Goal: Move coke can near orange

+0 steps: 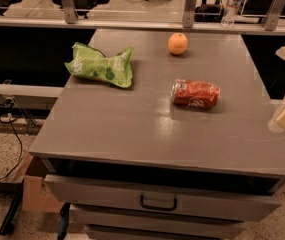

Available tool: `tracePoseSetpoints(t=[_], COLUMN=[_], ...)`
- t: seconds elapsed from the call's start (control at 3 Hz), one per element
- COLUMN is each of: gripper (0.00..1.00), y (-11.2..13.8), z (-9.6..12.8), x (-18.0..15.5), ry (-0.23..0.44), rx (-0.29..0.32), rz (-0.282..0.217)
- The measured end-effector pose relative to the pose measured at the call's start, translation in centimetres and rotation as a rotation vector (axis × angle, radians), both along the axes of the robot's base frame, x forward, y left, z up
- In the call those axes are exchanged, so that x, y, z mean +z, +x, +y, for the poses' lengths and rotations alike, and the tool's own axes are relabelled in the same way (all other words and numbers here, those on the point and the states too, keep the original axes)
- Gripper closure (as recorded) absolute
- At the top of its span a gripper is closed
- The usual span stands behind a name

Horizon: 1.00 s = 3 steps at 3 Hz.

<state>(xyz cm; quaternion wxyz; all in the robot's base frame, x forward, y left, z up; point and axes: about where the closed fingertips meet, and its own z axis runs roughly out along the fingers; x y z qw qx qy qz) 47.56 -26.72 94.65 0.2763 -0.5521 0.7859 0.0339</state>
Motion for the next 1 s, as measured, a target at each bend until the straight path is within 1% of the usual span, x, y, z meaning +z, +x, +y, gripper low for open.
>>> tracePoseSetpoints(t=[0.33, 0.67, 1.0], gripper=[0.00, 0.00, 0.00], y=[3.8, 7.9, 8.1], z=[-3.1, -3.1, -3.1], x=[-1.7, -2.3, -2.4], ry=[0.201, 0.453, 0.462], rx=[-0.006, 0.041, 0.040], rz=[-0.109, -0.164, -0.164])
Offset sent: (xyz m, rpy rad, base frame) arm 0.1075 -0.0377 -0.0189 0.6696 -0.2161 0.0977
